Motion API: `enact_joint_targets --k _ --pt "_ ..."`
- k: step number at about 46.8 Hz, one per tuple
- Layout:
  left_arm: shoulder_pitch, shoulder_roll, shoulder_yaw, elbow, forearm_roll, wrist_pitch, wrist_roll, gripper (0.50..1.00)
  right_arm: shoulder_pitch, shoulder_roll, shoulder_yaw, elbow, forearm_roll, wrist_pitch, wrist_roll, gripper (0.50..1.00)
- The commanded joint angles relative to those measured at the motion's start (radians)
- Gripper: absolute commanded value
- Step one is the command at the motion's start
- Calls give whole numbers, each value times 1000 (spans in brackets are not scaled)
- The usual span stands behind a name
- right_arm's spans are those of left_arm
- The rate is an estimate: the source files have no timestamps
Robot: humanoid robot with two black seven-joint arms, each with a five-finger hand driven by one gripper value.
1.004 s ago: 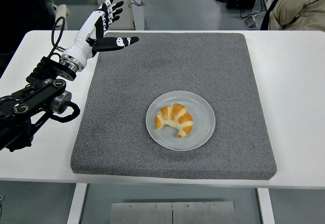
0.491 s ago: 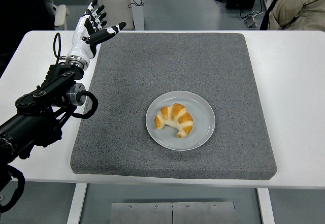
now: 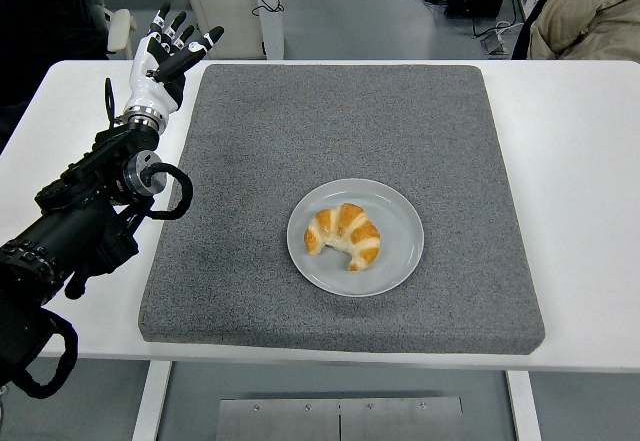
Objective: Place the bread on the plate
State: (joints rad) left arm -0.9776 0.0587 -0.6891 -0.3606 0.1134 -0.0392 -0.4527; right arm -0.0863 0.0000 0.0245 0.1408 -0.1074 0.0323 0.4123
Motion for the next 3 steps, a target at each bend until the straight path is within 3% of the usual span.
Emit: enact_joint_targets --k 1,3 --pt "0 0 -13 3 -3 -13 0 971 0 0 -1 0 0 0 0 1000" --pt "0 3 -13 3 -6 -13 0 971 0 0 -3 0 0 1 0 1000"
